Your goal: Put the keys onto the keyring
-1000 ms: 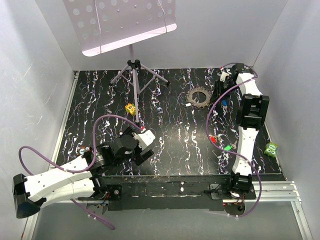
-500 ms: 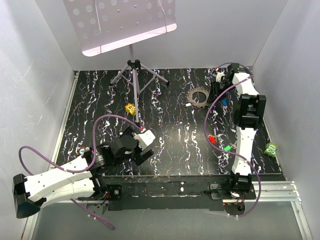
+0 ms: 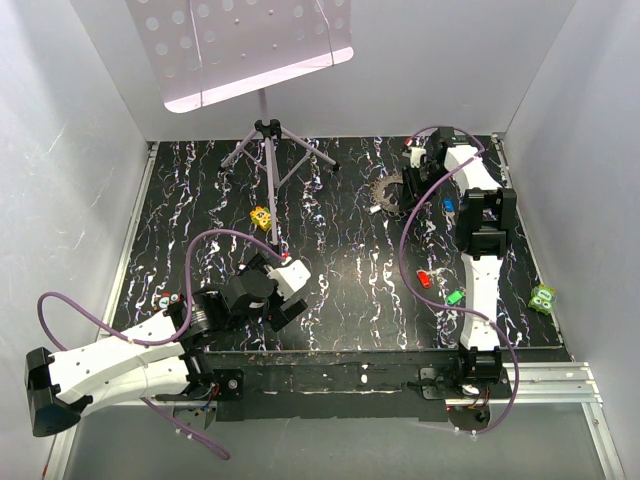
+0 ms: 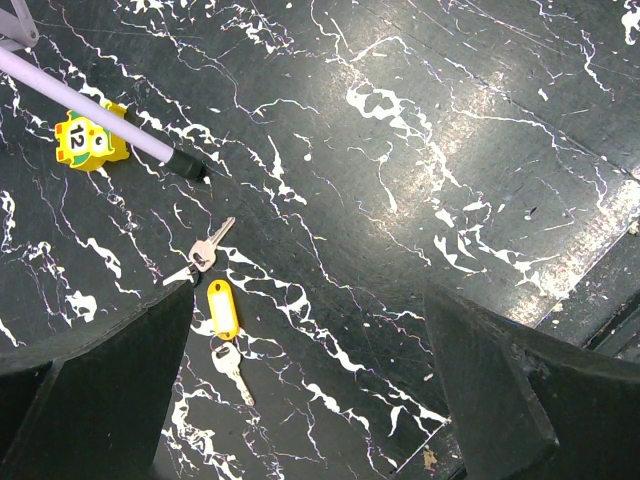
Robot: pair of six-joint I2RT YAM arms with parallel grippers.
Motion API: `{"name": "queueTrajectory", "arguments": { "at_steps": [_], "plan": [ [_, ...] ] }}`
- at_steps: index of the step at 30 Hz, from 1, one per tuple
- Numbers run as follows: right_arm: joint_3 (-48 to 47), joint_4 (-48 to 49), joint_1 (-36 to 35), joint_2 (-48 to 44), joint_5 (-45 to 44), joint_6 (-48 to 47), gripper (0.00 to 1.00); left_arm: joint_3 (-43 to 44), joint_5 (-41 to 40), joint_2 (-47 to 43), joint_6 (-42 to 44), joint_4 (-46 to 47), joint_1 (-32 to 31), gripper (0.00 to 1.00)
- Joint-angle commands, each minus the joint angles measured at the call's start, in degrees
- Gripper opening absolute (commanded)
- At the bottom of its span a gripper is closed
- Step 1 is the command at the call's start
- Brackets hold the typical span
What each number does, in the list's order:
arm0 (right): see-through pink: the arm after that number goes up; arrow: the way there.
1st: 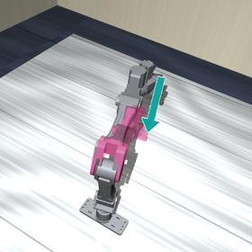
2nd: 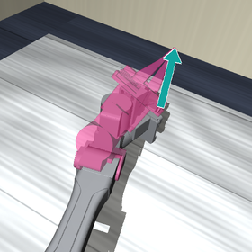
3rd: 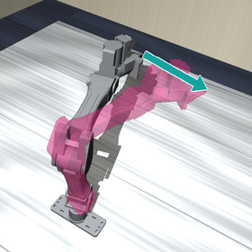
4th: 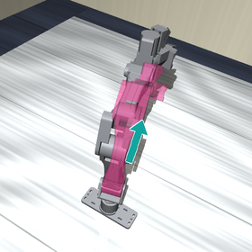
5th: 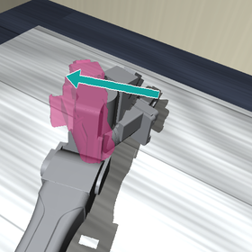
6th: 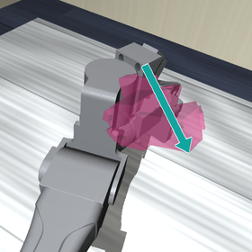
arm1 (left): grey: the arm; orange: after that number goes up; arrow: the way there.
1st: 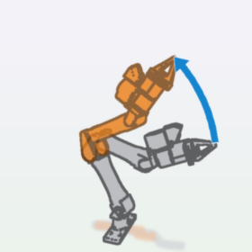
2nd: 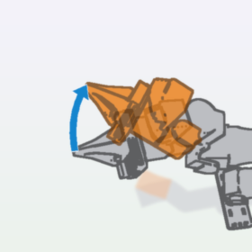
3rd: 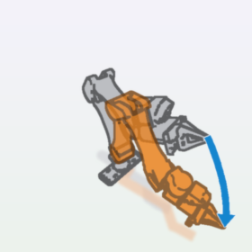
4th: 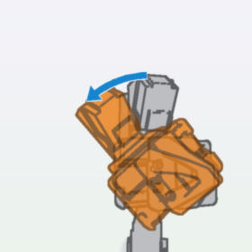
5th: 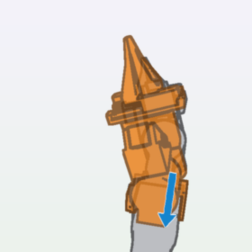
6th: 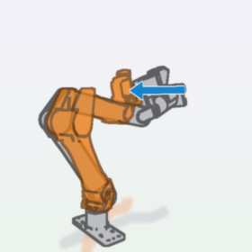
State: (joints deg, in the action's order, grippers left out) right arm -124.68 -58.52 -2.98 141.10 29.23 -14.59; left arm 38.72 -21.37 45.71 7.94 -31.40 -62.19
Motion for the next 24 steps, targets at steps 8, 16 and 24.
{"name": "queueTrajectory", "arguments": {
  "at_steps": [8,16,24],
  "plan": [
    [1.6,0.3,-0.8,-3.5,-3.9,-2.2,0.32,0.8,0.4,-0.5,0.7,0.3,0.3,1.00],
    [2.2,0.6,-1.2,-4.3,-4.7,-2.4,0.25,0.8,0.4,-0.5,0.7,0.3,0.4,1.00],
    [2.8,1.0,-1.2,-5.4,-5.3,-2.1,0.21,0.9,0.4,-0.6,0.7,0.2,0.4,1.00]
  ]
}}
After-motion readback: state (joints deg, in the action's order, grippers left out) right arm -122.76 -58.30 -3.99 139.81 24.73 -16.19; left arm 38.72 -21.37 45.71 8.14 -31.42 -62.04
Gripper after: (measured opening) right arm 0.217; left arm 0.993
